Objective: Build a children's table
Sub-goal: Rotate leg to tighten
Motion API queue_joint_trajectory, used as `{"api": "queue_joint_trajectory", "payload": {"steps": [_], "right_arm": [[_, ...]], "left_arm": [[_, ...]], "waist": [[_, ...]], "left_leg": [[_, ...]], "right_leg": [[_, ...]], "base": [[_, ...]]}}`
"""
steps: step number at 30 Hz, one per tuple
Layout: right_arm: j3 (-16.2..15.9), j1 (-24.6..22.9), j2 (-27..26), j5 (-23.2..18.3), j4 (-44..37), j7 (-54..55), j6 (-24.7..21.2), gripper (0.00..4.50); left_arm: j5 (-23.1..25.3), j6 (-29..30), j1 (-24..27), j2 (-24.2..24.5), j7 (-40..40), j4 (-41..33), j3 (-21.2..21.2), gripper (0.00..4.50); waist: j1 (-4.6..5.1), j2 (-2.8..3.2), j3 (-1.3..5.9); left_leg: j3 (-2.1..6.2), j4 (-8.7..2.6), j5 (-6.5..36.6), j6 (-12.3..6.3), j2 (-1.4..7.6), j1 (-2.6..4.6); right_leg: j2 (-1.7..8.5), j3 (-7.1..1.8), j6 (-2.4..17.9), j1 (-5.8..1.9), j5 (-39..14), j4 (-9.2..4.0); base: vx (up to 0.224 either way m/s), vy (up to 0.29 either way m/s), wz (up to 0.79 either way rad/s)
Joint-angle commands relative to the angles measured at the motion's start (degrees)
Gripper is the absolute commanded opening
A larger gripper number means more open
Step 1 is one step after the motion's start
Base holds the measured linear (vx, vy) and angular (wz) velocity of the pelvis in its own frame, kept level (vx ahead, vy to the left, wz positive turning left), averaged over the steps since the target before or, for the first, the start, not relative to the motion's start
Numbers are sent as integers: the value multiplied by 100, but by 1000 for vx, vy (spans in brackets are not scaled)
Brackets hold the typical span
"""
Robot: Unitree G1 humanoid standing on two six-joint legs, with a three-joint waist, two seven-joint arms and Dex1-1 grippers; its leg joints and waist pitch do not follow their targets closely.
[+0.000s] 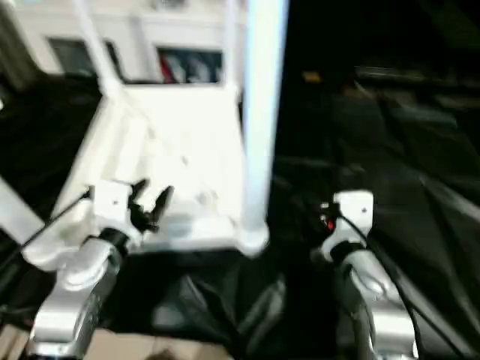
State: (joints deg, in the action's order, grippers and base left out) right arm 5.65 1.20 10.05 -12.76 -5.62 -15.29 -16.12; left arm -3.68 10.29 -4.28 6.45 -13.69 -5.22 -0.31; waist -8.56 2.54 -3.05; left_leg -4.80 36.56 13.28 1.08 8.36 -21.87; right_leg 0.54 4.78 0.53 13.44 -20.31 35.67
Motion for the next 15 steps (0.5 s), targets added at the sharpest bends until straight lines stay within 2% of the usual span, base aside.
{"api": "queue_joint_trajectory", "payload": {"steps": [1, 2, 3, 4, 5, 6, 7, 8, 9, 10, 11, 12, 13, 14, 15], "right_arm": [[-32, 0, 35, 40, -55, 9, -45, 450], [-30, 10, 41, 40, -43, 6, -43, 450], [-20, 11, 56, 33, -37, -3, -40, 450], [-14, 9, 63, 29, -36, -9, -38, 450], [-13, 1, 89, 33, -43, -24, -45, 450], [-12, -6, 114, 40, -50, -42, -49, 450], [-10, -10, 150, 42, -55, -78, -47, 450], [7, -7, 261, 35, -45, -186, -38, 450], [7, -7, 265, 34, -44, -190, -38, 450], [25, 1, 331, 25, -27, -257, -32, 450], [60, 32, 461, -6, 35, -390, -24, 450], [59, 71, 629, -21, 121, -563, -15, 450], [53, 80, 686, -31, 148, -634, -15, 450], [37, 94, 801, -54, 200, -780, -17, 450], [41, 105, 953, -125, 256, -991, -42, 450]], "left_arm": [[-23, 70, 12, 8, -13, -21, 28, 265], [-27, 76, 5, 10, -17, -15, 32, 265], [-26, 70, 9, 13, -23, -11, 31, 265], [-25, 65, 13, 16, -27, -8, 29, 265], [-25, 71, 22, 25, -40, -11, 25, 265], [-49, 78, 33, 47, -67, -18, 10, 265], [-125, 82, 46, 84, -180, -32, -5, 265], [-260, 72, 67, 205, -463, -66, -64, 265], [-262, 71, 67, 210, -472, -67, -66, 265], [-304, 40, 72, 297, -638, -83, -110, 265], [-358, -67, 54, 519, -1045, -80, -211, 265], [-451, -44, -12, 755, -1511, -30, -303, 265], [-508, -6, -44, 836, -1698, -10, -335, 265], [-633, 83, -112, 996, -2079, 28, -401, 285], [-804, 264, -212, 1229, -2614, 46, -524, 296]], "waist": [[136, 169, 361], [314, 92, 411], [295, 28, 374], [312, -23, 385], [297, -79, 313], [237, -211, 237], [206, -407, 203], [-19, -436, 192], [-104, -414, 228], [-85, -399, 219], [-60, -341, 237], [-16, -331, 260], [-18, -287, 304], [-6, -218, 319], [-5, -136, 321]], "left_leg": [[570, -633, 282, -1486, 840, 769], [862, -657, 228, -2284, 1023, 980], [841, -566, -412, -2840, 980, 927], [823, -544, -748, -3041, 974, 934], [576, -588, -745, -3025, 779, 679], [149, -446, -47, -2353, 317, 338], [-55, -303, 460, -1840, 1, 95], [-88, -69, 557, -1019, -84, 4], [20, -280, -103, -535, 47, -84], [35, -412, -317, -389, 85, -83], [35, -474, -626, -239, 136, 20], [5, -456, -766, -179, 123, 48], [0, -446, -839, -126, 118, 57], [2, -475, -655, -10, 156, 82], [11, -523, -336, 146, 219, 93]], "right_leg": [[354, -54, 115, 404, -163, 35], [346, -98, 122, 736, -279, 467], [394, -192, -175, 980, -184, 630], [449, -257, -341, 1091, -37, 670], [479, -343, -477, 1081, 350, 586], [584, -521, -331, 911, 996, -41], [762, -744, -390, 654, 956, -364], [1230, -1058, -658, 383, -1388, -678], [1143, -983, -751, 299, -1441, -529], [982, -871, -732, 330, -912, -445], [770, -701, -569, 470, 585, -295], [661, -642, -382, 522, 1622, -223], [640, -621, -257, 517, 1956, -171], [618, -576, 28, 548, 2055, -167], [616, -535, 392, 553, 1709, -186]], "base": [[134, 34, -3], [109, 20, 2], [109, 20, 2], [0, 0, 0], [0, 0, 0], [0, 0, 0], [-36, -110, 8], [-11, -118, -3], [-11, -118, -3], [22, -73, -12], [0, 0, 0], [0, 0, 0], [0, 0, 0], [0, 0, 0], [0, 0, 0]]}}
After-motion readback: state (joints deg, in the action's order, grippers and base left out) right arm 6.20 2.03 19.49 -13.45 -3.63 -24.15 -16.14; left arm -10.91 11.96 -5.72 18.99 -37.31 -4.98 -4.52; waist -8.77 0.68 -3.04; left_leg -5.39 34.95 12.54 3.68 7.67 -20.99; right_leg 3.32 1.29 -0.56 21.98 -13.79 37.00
